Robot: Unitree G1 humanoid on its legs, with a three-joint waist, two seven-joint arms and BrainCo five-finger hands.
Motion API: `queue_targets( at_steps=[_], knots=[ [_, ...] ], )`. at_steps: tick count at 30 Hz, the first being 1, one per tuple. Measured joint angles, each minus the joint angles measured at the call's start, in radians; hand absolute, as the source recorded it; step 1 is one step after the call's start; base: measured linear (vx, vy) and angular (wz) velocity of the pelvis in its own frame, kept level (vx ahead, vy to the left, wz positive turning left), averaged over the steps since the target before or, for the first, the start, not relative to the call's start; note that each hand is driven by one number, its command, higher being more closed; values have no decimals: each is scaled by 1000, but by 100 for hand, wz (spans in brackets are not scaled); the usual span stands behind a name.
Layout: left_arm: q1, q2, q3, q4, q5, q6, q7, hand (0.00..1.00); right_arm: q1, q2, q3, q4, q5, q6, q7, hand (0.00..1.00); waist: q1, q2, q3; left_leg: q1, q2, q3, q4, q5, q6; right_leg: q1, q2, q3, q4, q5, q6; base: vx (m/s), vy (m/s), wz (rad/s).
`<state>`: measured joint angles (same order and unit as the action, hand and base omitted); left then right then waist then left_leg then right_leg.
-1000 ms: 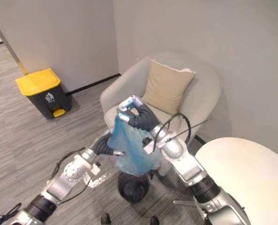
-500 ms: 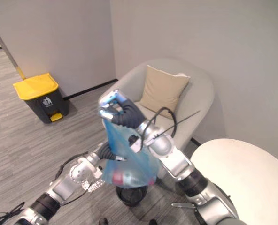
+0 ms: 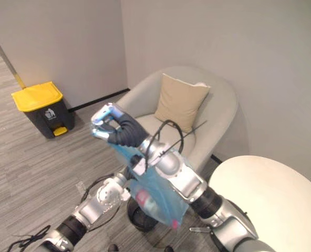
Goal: Gather rubbish on tea table into small bin, then transfer packed bag to large trash can.
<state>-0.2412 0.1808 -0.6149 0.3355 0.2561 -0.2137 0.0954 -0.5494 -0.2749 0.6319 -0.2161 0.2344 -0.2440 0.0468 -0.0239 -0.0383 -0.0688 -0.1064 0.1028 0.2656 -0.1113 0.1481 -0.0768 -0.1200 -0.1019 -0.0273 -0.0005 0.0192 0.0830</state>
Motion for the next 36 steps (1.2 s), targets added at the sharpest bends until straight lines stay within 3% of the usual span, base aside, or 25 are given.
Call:
queue_targets(
  at_steps=[14, 15, 31, 36],
  knots=[
    [4, -37, 45, 42, -26, 31, 59, 100, 103, 32, -9, 71, -41, -12, -12, 100, -17, -4, 2, 4, 2, 4, 0, -1, -1, 0, 2, 6, -3, 2, 1, 0, 0, 0],
    [10, -38, 58, 42, -36, 31, 59, 100, 125, 35, -11, 84, -48, -11, -12, 0, -18, -5, 3, 4, 2, 5, 0, -1, -2, 0, 1, 6, -3, 0, -2, 0, 0, 0],
    [110, -37, 220, 6, -84, 32, 60, 100, 271, -18, -169, 119, -338, -15, -64, 0, -19, -33, 16, 3, 2, -3, 0, -5, -6, 8, 1, -3, -4, -1, 3, 0, 0, 0],
    [157, -36, 274, -3, -86, 32, 60, 100, 271, -126, -245, 27, -398, -35, -104, 0, -20, -34, 17, 5, 3, -5, 0, -6, -7, 14, 2, -5, -7, -1, 3, 0, 0, 2]
  ],
)
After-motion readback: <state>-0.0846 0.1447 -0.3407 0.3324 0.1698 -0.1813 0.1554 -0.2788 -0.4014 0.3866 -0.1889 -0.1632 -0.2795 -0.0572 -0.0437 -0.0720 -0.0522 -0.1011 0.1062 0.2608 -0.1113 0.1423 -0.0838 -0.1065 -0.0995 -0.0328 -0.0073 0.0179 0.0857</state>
